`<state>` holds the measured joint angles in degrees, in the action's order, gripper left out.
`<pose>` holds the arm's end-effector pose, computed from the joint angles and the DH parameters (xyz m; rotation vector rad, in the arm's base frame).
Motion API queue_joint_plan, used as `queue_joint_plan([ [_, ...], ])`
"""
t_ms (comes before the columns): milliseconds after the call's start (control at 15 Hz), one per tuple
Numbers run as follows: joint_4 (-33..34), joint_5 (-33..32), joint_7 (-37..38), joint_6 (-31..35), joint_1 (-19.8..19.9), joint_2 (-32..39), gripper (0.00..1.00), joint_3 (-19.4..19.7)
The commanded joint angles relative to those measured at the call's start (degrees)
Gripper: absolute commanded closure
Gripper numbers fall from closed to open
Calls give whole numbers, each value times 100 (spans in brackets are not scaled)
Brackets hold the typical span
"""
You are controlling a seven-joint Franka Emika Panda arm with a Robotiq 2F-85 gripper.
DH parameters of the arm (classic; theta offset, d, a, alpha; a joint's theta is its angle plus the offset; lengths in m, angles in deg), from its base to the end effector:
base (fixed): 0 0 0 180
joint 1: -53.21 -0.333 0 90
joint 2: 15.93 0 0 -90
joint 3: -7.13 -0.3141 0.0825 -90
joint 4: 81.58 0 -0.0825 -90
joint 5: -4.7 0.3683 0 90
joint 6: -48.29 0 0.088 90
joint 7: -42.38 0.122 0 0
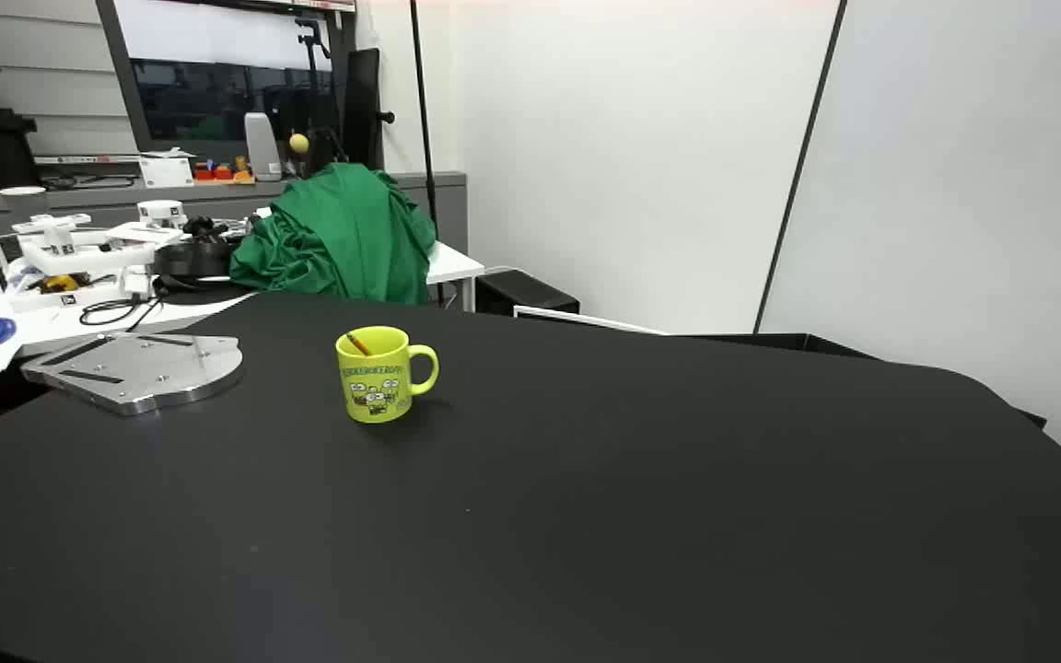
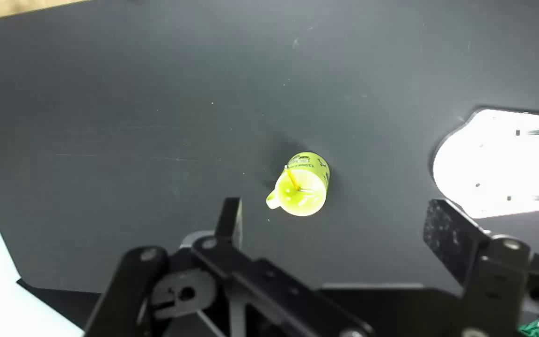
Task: Remove the thing from the mug and put it on the table
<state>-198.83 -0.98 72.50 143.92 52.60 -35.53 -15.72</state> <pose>0.3984 0.1822 0.5535 2.9025 -0.1865 0.0676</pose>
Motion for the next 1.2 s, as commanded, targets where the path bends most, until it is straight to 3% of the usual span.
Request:
queue_joint_plan([
  [0, 17, -76, 69, -16, -249, 42, 0, 204],
  [400, 17, -76, 69, -12, -249, 42, 0, 204],
  [667, 109, -546, -257, 100, -242, 315, 0, 377],
  [933, 399, -940, -819, 147, -205, 964, 0, 724],
  [1133, 823, -873, -1476, -15, -196, 1681, 0, 1083],
])
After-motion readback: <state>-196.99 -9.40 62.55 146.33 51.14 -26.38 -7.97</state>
